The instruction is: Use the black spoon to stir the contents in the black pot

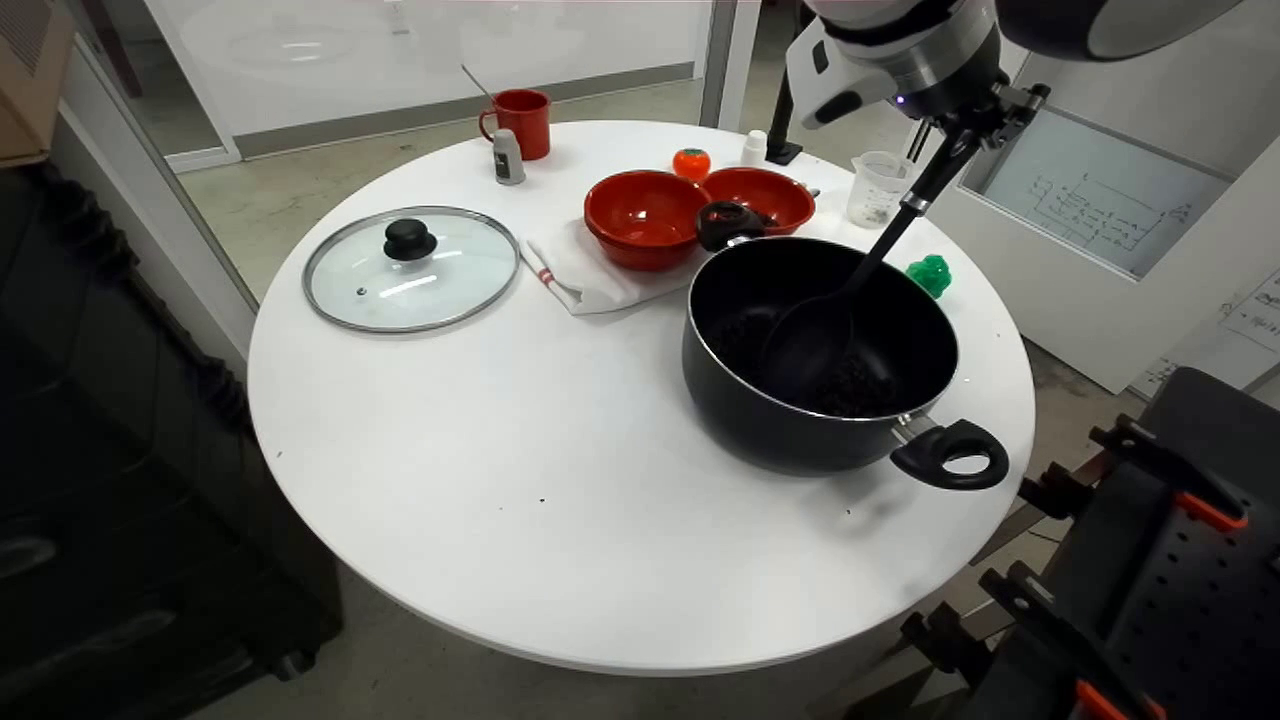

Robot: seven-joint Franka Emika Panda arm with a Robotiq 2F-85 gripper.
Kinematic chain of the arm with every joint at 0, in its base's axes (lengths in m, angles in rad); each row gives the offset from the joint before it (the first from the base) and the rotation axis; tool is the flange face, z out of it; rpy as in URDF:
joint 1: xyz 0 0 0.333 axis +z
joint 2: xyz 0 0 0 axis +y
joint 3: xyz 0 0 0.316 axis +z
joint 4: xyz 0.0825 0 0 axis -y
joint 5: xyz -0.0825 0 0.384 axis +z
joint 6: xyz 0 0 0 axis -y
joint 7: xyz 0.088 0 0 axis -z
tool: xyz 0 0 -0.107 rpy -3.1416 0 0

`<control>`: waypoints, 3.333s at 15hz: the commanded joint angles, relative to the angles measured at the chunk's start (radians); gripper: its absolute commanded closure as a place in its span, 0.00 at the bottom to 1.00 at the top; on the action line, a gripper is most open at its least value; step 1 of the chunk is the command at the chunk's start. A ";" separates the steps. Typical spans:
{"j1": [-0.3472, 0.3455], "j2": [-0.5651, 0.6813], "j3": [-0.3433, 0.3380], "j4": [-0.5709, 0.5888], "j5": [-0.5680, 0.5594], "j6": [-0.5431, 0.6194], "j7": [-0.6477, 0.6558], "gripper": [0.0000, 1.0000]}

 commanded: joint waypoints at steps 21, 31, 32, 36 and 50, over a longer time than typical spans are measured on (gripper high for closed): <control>0.075 0.193 0.089 0.074 -0.259 -0.357 0.439 0.92; 0.107 0.183 0.141 0.044 -0.239 -0.343 0.547 0.92; 0.111 0.180 0.147 0.038 -0.238 -0.341 0.547 0.92; 0.118 0.150 0.173 -0.009 -0.220 -0.329 0.488 0.92; 0.034 0.103 0.096 -0.058 -0.238 -0.339 0.415 0.92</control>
